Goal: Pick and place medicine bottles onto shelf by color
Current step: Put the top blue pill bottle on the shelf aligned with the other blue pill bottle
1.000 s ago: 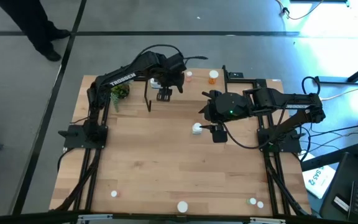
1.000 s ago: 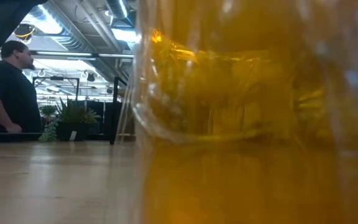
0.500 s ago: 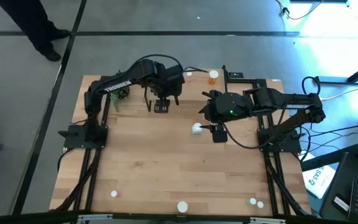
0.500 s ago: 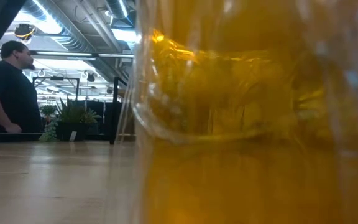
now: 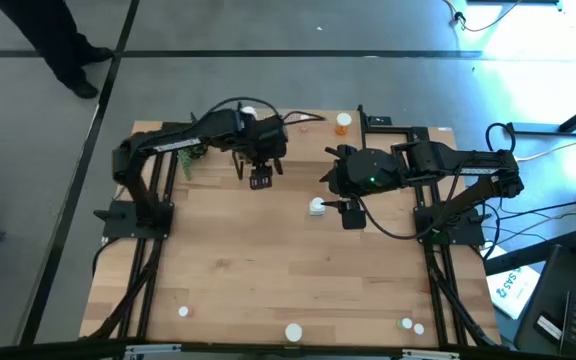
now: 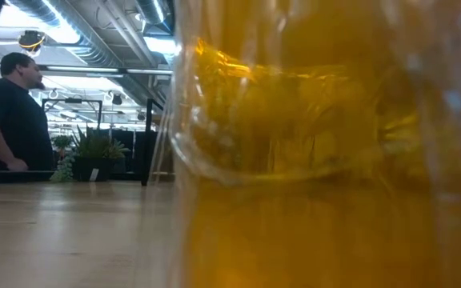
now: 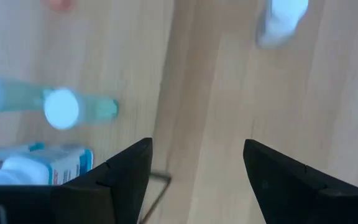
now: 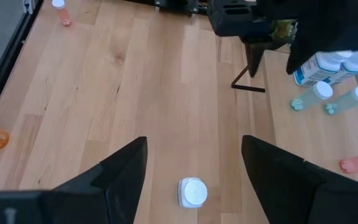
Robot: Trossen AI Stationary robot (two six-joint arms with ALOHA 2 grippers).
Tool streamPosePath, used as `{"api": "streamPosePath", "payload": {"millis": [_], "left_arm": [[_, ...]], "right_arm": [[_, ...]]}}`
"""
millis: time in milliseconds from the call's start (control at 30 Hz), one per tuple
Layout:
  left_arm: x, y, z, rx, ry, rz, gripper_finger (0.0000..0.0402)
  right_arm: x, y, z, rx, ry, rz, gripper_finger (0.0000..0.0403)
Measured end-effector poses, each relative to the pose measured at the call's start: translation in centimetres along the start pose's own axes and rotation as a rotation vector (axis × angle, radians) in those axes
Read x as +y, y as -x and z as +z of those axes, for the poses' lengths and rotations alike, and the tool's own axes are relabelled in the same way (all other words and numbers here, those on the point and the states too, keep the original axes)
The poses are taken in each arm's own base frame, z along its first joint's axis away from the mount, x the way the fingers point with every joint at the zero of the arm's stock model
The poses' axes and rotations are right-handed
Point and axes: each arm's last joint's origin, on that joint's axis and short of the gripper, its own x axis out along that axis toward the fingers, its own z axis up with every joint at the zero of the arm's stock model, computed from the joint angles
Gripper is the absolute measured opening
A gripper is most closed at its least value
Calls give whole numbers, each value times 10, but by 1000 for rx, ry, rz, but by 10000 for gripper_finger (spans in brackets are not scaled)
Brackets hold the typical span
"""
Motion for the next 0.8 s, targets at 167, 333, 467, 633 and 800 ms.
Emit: {"api": "streamPosePath", "payload": {"millis": [167, 333, 467, 633, 800], "left_arm": [[-5, 6, -19, -174, 52, 37, 229], [-12, -7, -32, -305, 65, 48, 207], [-11, -24, -38, -321, 72, 51, 188], [-3, -39, -45, -305, 88, 85, 173], [3, -44, -45, -329, 62, 118, 163]], "right_arm": [[0, 0, 1, -8, -1, 0, 264], [0, 0, 1, -9, -2, -1, 264], [0, 0, 2, -18, -3, -1, 264], [0, 0, 2, -18, -3, -1, 264], [0, 0, 2, -18, -3, -1, 264]]}}
